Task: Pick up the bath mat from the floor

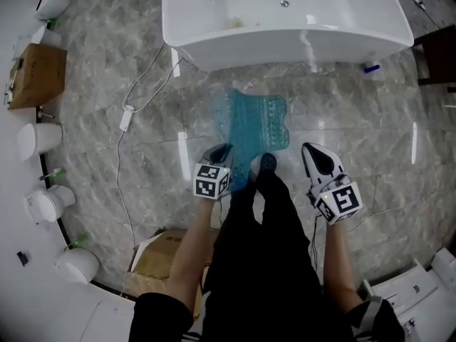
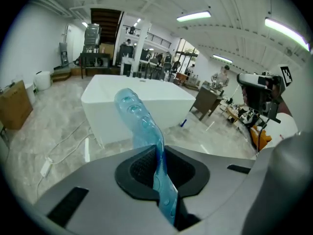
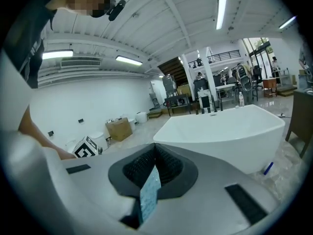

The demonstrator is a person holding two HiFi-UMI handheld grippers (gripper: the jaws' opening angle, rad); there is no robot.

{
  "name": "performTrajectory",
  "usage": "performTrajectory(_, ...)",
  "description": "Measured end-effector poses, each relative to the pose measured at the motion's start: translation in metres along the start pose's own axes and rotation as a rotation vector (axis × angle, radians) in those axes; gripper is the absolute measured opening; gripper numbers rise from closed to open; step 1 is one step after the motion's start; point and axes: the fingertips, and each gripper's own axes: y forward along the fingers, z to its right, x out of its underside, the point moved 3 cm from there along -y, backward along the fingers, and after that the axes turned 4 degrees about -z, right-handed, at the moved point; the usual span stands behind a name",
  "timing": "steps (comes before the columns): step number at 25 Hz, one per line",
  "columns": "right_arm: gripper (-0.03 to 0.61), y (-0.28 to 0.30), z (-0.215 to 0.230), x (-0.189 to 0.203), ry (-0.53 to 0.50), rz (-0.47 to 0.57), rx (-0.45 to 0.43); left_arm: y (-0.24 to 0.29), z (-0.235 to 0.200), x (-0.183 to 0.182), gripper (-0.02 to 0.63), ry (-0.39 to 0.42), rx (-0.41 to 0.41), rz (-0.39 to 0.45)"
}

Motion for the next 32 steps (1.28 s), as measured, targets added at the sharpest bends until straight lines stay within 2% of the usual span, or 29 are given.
performTrajectory(5,0.012,-0.012,-0.027,-0.032,-0.057,0.041,-0.005,-0.060,-0.003,-0.024,0.043,-0.004,-0.028,0.111)
performTrajectory(11,0.012,-0.016,-0.059,-0.074,-0.119,0.108,0.022,-0.132,-0.007,-0.053,0.043,0.067,-0.046,0.250)
performTrajectory(17,0.012,-0.014,-0.102,-0.110,-0.159,0.191,0.003,-0.183,0.006,-0.077,0.041,0.107,0.011,0.395)
performTrajectory(22,0.012,-0.010,-0.135,-0.150,-0.217,0.277,-0.043,-0.225,0.028,-0.122,0.044,0.173,0.058,0.549)
performTrajectory(26,0.012,-0.014,-0.155,-0.188,-0.242,0.342,-0.071,-0.274,0.028,-0.157,0.048,0.138,0.086,0.684)
performTrajectory(29,0.012,-0.018,-0.167,-0.211,-0.267,0.381,-0.086,-0.310,0.018,-0.176,0.049,0.129,0.078,0.768)
performTrajectory(32,0.012,-0.016,-0.178,-0.229,-0.298,0.402,-0.095,-0.340,0.005,-0.197,0.049,0.168,0.028,0.822)
